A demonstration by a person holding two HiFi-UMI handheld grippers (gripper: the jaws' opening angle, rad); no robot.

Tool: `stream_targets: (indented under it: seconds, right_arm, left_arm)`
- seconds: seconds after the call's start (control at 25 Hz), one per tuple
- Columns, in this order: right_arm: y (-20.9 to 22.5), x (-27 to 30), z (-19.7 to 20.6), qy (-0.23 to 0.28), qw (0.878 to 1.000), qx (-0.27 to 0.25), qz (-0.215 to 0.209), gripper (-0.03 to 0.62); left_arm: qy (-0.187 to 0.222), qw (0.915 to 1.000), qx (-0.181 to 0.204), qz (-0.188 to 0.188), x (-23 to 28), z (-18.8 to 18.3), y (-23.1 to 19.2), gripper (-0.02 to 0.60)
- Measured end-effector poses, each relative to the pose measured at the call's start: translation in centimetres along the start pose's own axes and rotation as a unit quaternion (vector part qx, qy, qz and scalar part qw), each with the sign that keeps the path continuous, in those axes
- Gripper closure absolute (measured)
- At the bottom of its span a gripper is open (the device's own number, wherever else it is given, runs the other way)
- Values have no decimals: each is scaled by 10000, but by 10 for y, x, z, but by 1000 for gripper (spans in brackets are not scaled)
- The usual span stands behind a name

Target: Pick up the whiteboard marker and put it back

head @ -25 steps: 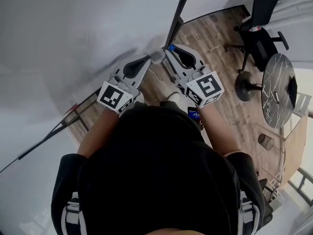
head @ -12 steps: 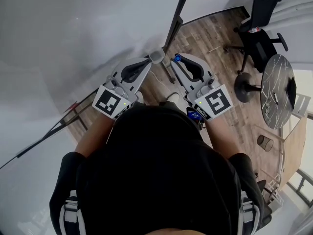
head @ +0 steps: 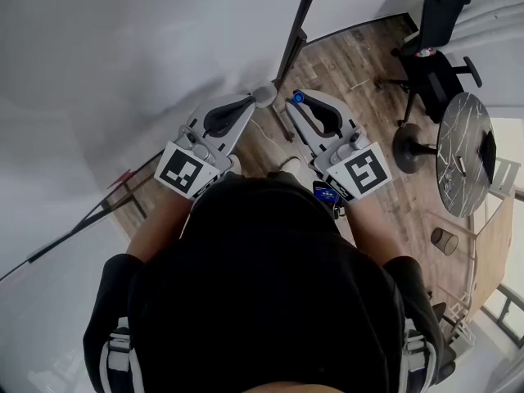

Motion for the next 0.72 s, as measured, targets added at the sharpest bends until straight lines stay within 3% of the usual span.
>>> stream_targets:
  seconds: [0.72]
  right_arm:
    - [2,2,2,-37,10000,52,34,530]
  left_arm:
    - [5,9999,-44,-92,2,2,-6,578]
Point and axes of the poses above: the fingertips, and each gripper's own axes: x forward along the fingers, y to its right, z out of its underside, the point moved 4 cm from there along -x, backward along the fingers, and after that the axes turned 1 degree about z, right-handed, at the moved point
